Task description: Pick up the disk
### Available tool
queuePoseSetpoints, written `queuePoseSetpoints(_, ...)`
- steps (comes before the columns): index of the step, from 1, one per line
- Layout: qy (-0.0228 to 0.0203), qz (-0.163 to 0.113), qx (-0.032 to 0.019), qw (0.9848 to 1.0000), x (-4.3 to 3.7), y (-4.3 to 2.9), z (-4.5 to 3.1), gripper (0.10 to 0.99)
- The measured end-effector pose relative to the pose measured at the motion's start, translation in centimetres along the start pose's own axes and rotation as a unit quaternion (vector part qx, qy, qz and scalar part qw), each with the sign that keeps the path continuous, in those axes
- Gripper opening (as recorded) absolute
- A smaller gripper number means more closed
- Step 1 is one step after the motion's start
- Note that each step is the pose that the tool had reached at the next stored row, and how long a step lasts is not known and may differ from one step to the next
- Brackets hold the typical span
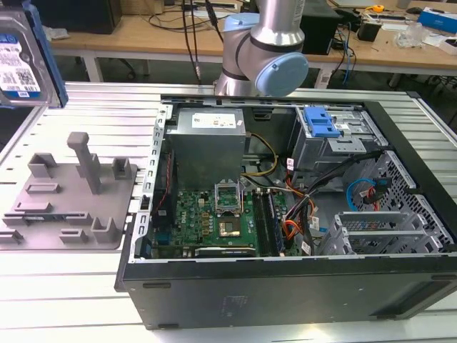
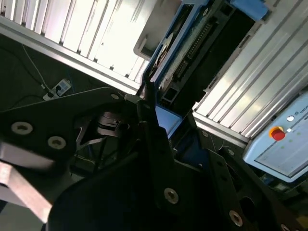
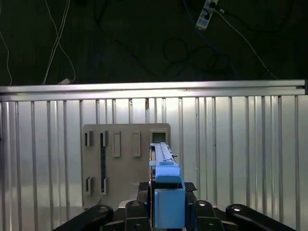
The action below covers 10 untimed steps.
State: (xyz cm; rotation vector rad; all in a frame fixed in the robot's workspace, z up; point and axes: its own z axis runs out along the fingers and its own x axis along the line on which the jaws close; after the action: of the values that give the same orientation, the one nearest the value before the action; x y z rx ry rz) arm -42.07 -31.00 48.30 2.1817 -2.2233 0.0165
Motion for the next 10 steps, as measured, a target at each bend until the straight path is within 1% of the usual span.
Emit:
queuePoseSetpoints(1,0.0,0.0,0.0,1.0,0.05,0.01,-1.15,0.365)
queuePoseSetpoints(3,0.0,0.0,0.0,1.0,0.16,0.04,-3.69,0.365)
queuePoseSetpoints(4,0.0,0.0,0.0,1.0,0.16,0.04,-3.81,0.365)
queuePoseSetpoints(10,0.0,0.0,0.0,1.0,0.17,0.04,-4.01,0.365)
